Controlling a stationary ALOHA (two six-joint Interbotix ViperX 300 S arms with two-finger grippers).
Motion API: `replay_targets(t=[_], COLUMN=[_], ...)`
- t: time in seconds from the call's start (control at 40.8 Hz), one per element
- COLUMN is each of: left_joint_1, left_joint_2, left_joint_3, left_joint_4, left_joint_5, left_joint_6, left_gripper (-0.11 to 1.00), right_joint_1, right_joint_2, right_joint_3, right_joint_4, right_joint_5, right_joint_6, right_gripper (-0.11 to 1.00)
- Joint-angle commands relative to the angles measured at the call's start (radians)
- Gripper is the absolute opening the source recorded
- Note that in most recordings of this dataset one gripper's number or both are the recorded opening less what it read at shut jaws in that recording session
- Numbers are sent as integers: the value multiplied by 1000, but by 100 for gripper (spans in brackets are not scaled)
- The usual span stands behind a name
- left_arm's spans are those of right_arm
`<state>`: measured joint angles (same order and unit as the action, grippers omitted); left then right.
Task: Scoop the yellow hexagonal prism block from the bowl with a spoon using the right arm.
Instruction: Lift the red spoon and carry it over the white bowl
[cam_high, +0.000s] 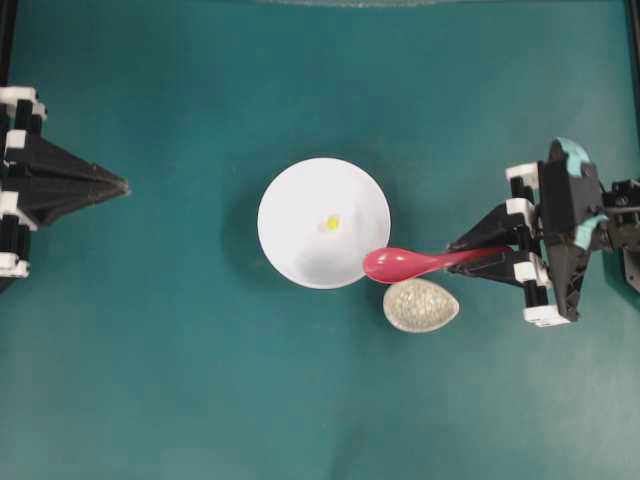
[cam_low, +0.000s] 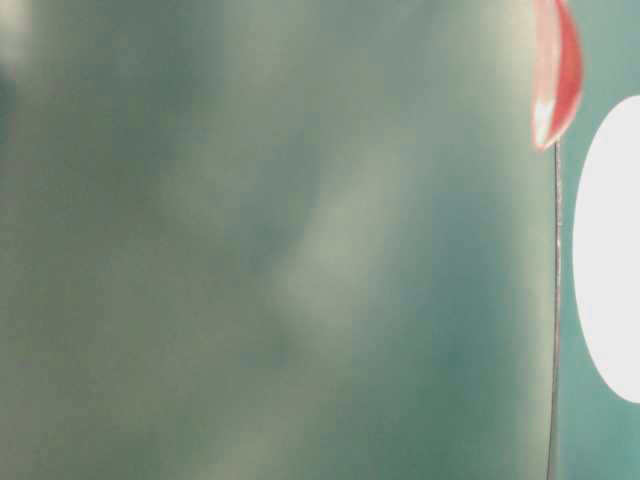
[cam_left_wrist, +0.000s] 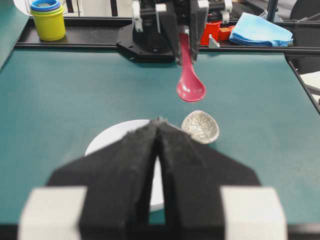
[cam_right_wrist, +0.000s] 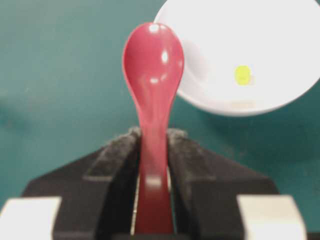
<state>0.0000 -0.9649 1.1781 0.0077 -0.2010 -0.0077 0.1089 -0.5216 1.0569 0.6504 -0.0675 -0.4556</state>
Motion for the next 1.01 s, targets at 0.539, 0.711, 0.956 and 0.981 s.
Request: replay_targets(t=[0.539,0.711,0.956,0.981], left_joint_1=[-2,-2,0,0], left_joint_2=[-48,-60,-69,-67], left_joint_3=[-32,-35,-37,-37], left_joint_4=[3,3,3,3], left_joint_5=[28,40,49,51], left_joint_6=[-6,-8,-11,-11], left_gripper=[2,2,2,2], right_joint_1=[-216,-224,-227,-225], right_joint_2=[6,23,58,61], right_joint_3=[-183,-193,-235,-241], right_joint_4=[-3,-5,-3,-3], right_joint_5=[245,245,256,259], right_joint_6=[-3,-3,29,31], right_gripper=[25,25,25,25])
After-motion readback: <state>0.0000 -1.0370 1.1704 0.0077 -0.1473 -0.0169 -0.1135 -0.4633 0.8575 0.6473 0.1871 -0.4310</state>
